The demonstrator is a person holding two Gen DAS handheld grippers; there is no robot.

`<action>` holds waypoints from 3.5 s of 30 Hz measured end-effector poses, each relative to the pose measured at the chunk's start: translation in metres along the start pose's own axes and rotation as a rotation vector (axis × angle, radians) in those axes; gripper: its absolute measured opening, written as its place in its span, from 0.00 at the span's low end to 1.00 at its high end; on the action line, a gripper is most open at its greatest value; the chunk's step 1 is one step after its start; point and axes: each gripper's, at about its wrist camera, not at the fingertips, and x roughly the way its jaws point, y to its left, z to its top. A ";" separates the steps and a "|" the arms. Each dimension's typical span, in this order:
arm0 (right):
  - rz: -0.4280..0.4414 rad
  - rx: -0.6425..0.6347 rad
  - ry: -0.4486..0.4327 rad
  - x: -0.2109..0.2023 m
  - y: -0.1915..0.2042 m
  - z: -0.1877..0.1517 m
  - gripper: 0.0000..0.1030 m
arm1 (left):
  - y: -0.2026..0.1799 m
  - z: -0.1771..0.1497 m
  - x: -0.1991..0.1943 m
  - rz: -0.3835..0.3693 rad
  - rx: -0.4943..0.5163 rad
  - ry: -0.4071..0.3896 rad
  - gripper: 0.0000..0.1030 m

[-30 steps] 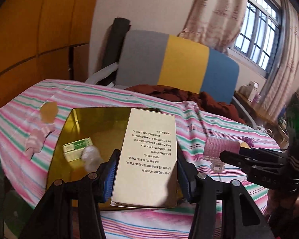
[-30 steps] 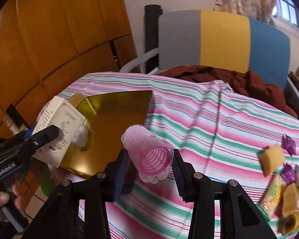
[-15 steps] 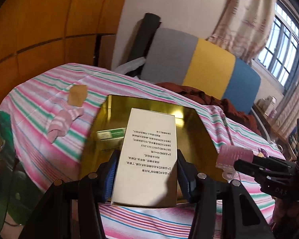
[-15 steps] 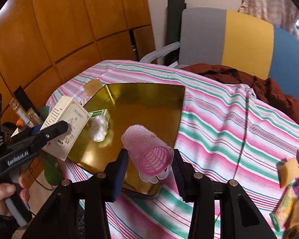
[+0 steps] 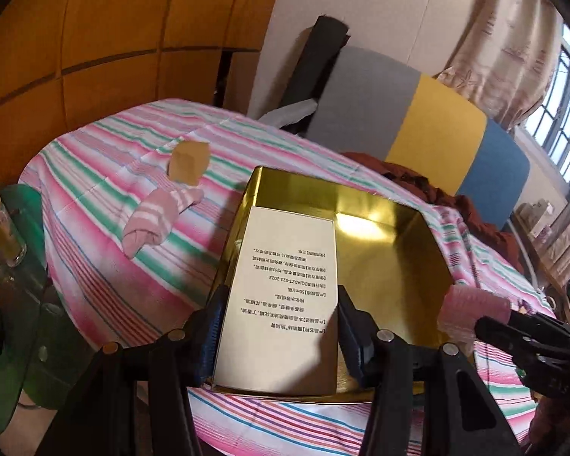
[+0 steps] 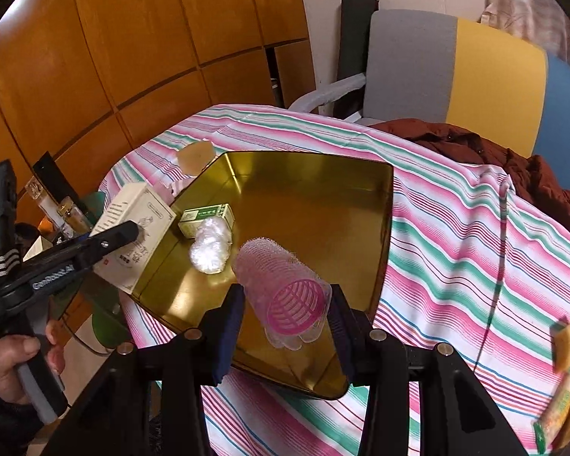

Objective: Organize objects
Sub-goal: 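Carry the paper box and hair roller with both grippers into the gold tray, then open both grippers to release the paper box and roller in the tray, then move both grippers back to the remaining pile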

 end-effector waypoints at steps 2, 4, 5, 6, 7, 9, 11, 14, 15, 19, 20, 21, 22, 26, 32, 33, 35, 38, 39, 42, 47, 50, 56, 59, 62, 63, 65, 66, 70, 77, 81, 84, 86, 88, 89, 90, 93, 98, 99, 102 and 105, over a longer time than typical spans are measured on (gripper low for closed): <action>-0.001 0.001 0.001 0.002 0.001 0.000 0.44 | -0.001 -0.002 0.004 -0.011 -0.007 0.007 0.52; -0.001 0.001 0.001 0.004 0.002 0.000 0.44 | -0.004 -0.003 0.006 -0.006 0.003 0.010 0.52; 0.000 -0.001 0.001 0.005 0.004 0.000 0.44 | -0.004 -0.003 0.006 -0.011 0.003 0.007 0.52; 0.004 -0.003 0.002 0.006 0.005 0.001 0.44 | -0.005 -0.002 0.007 -0.012 0.005 0.006 0.52; 0.003 -0.006 0.001 0.006 0.006 0.001 0.44 | -0.005 -0.002 0.007 -0.009 0.012 0.006 0.52; 0.003 -0.009 0.003 0.008 0.008 0.001 0.44 | -0.005 -0.002 0.006 -0.001 0.009 0.001 0.52; 0.008 -0.004 0.006 0.009 0.008 0.000 0.44 | -0.004 -0.002 0.005 -0.003 0.003 0.000 0.52; 0.005 0.001 0.008 0.010 0.008 -0.002 0.44 | -0.005 -0.001 0.002 -0.010 -0.006 0.003 0.52; 0.006 0.002 0.011 0.010 0.008 -0.003 0.44 | -0.005 -0.002 0.001 -0.013 -0.007 0.001 0.52; 0.002 0.004 0.021 0.011 0.010 -0.008 0.51 | -0.011 -0.003 -0.006 -0.014 0.012 -0.012 0.52; 0.003 0.004 0.021 0.011 0.010 -0.008 0.54 | -0.013 -0.003 -0.007 -0.011 0.016 -0.012 0.52; 0.002 0.004 0.019 0.011 0.011 -0.009 0.57 | -0.015 -0.003 -0.008 -0.011 0.020 -0.013 0.52; 0.002 0.002 0.018 0.010 0.011 -0.010 0.58 | -0.017 -0.003 -0.009 -0.013 0.023 -0.015 0.52; -0.009 0.005 0.001 0.005 0.013 -0.012 0.71 | -0.023 -0.004 -0.013 -0.009 0.032 -0.020 0.52; -0.018 0.018 -0.067 -0.009 0.011 -0.016 0.86 | -0.033 -0.007 -0.019 0.002 0.054 -0.028 0.52; -0.027 0.018 -0.074 -0.011 0.012 -0.017 0.87 | -0.035 -0.008 -0.020 -0.001 0.058 -0.031 0.52; -0.048 0.016 -0.078 -0.013 0.012 -0.018 0.87 | -0.039 -0.010 -0.022 0.000 0.075 -0.038 0.52; -0.079 0.022 -0.078 -0.015 0.010 -0.021 0.87 | -0.044 -0.013 -0.024 -0.002 0.095 -0.040 0.52; -0.083 0.025 -0.076 -0.015 0.008 -0.022 0.87 | -0.046 -0.013 -0.024 -0.003 0.100 -0.041 0.52; -0.091 0.041 -0.078 -0.018 0.004 -0.026 0.87 | -0.052 -0.016 -0.027 -0.005 0.122 -0.047 0.52; -0.121 0.059 -0.093 -0.027 -0.005 -0.033 0.87 | -0.066 -0.020 -0.028 -0.016 0.157 -0.044 0.52; -0.148 0.063 -0.108 -0.034 -0.010 -0.037 0.87 | -0.076 -0.022 -0.029 -0.026 0.188 -0.043 0.52; -0.214 0.092 -0.131 -0.048 -0.028 -0.047 0.87 | -0.103 -0.031 -0.027 -0.074 0.268 -0.024 0.52; -0.241 0.134 -0.129 -0.053 -0.044 -0.055 0.87 | -0.120 -0.036 -0.024 -0.112 0.312 -0.008 0.52; -0.283 0.187 -0.118 -0.060 -0.067 -0.066 0.87 | -0.137 -0.041 -0.022 -0.151 0.351 0.005 0.52; -0.293 0.204 -0.117 -0.061 -0.073 -0.069 0.87 | -0.143 -0.042 -0.020 -0.161 0.365 0.010 0.52; -0.313 0.242 -0.113 -0.066 -0.088 -0.076 0.87 | -0.153 -0.044 -0.018 -0.186 0.386 0.022 0.52; -0.325 0.260 -0.112 -0.069 -0.095 -0.079 0.87 | -0.158 -0.046 -0.017 -0.196 0.398 0.026 0.52; -0.374 0.322 -0.112 -0.084 -0.122 -0.095 0.87 | -0.184 -0.054 -0.013 -0.248 0.467 0.051 0.52; -0.468 0.433 -0.110 -0.130 -0.171 -0.129 0.88 | -0.238 -0.074 0.000 -0.368 0.620 0.118 0.52; -0.535 0.511 -0.124 -0.167 -0.199 -0.150 0.91 | -0.275 -0.089 0.013 -0.455 0.697 0.188 0.52; -0.594 0.591 -0.146 -0.198 -0.223 -0.164 0.92 | -0.309 -0.105 0.022 -0.505 0.773 0.227 0.52; -0.645 0.628 -0.166 -0.216 -0.237 -0.171 0.93 | -0.330 -0.115 0.026 -0.548 0.811 0.258 0.52; -0.692 0.674 -0.189 -0.233 -0.252 -0.178 0.96 | -0.346 -0.122 0.030 -0.587 0.837 0.273 0.52; -0.708 0.690 -0.193 -0.237 -0.258 -0.180 0.96 | -0.358 -0.128 0.033 -0.605 0.853 0.290 0.52; -0.724 0.711 -0.197 -0.242 -0.264 -0.184 0.96 | -0.365 -0.131 0.036 -0.612 0.862 0.302 0.52; -0.730 0.769 -0.208 -0.248 -0.282 -0.194 0.96 | -0.393 -0.143 0.046 -0.649 0.880 0.341 0.52; -0.654 0.825 -0.230 -0.248 -0.298 -0.207 0.96 | -0.434 -0.160 0.063 -0.666 0.939 0.377 0.52; -0.636 0.833 -0.241 -0.249 -0.300 -0.208 0.96 | -0.438 -0.161 0.067 -0.669 0.944 0.381 0.52; -0.572 0.889 -0.250 -0.244 -0.306 -0.215 0.96 | -0.459 -0.170 0.080 -0.665 0.963 0.411 0.52; -0.532 0.928 -0.284 -0.246 -0.310 -0.221 0.96 | -0.476 -0.176 0.092 -0.656 0.970 0.444 0.52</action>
